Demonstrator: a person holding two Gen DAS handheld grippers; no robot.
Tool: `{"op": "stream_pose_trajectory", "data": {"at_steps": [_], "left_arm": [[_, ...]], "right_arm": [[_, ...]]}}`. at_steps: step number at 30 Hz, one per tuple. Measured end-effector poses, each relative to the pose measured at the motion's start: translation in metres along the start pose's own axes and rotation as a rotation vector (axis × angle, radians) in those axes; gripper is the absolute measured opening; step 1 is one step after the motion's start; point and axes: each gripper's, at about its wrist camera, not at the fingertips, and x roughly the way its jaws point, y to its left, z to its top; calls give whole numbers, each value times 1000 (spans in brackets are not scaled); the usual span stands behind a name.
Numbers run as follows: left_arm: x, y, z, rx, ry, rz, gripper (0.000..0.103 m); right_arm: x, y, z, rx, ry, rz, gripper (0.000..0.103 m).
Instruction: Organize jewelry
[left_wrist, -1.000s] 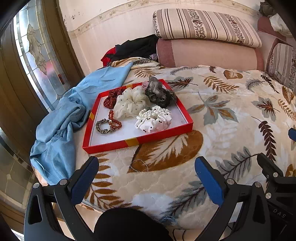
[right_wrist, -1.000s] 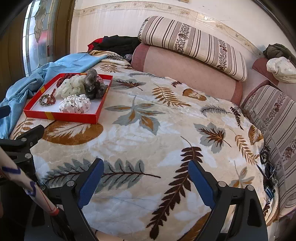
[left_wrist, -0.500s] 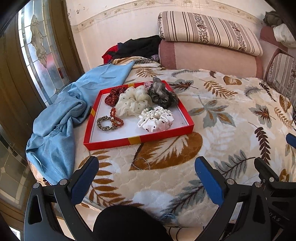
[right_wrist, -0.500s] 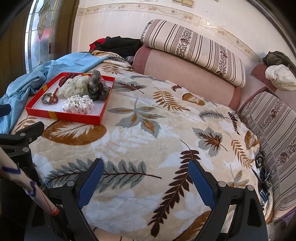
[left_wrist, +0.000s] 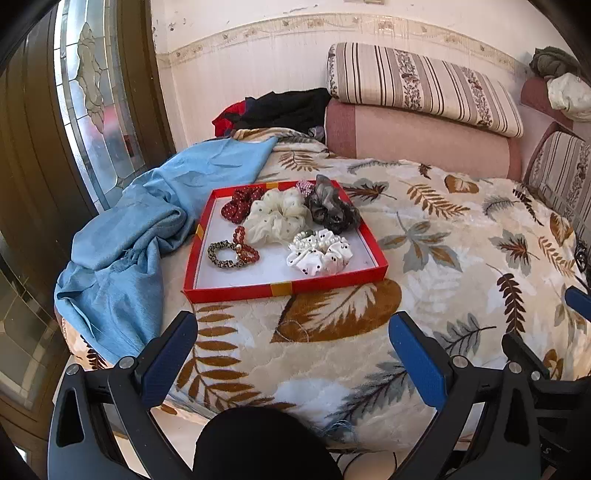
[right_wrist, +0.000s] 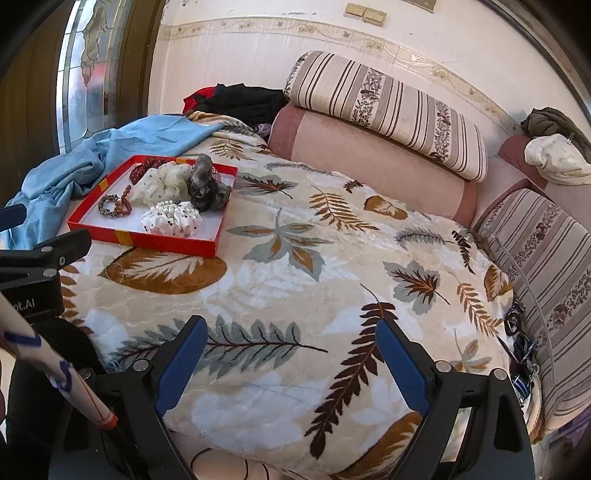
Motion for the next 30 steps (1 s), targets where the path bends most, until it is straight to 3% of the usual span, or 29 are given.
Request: {"op": "stream_pose_trajectory", "data": {"at_steps": [13, 30], "left_arm": [[16, 2, -1, 5, 37, 59, 103], [46, -21, -6, 63, 105, 82, 103]], "right_arm": [[13, 1, 0, 15, -5, 44, 95], [51, -20, -13, 89, 75, 77, 95]]}}
